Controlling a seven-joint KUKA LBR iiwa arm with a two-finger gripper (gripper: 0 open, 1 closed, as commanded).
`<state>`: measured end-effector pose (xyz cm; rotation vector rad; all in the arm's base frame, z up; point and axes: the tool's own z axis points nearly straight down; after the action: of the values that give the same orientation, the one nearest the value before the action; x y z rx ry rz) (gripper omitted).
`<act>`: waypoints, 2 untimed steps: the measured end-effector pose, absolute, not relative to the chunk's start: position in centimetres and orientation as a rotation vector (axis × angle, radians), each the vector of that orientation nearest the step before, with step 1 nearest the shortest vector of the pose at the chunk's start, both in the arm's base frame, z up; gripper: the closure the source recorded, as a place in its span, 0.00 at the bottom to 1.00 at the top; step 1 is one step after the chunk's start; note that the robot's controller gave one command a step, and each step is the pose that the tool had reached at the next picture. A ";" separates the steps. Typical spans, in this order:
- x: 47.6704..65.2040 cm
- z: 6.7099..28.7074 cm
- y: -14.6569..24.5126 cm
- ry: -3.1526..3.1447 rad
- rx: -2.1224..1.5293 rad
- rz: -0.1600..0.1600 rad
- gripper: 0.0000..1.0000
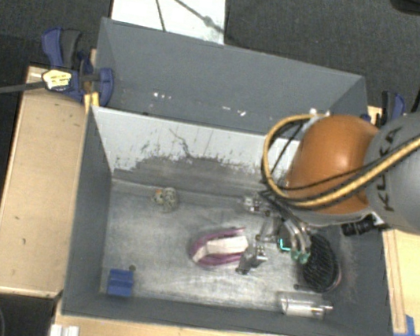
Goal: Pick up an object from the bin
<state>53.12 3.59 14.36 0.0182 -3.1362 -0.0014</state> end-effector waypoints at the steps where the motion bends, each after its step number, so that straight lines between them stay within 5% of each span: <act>1: 54.1 7.0 6.6 -3.134 0.256 -0.001 0.00; 2: 54.2 10.1 4.5 -3.148 -0.007 -0.001 0.00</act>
Offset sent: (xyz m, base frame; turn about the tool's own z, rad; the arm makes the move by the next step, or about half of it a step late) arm 0.0090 0.0290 -0.0736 -0.1510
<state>54.22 4.49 10.13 -0.0073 -3.1481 -0.0008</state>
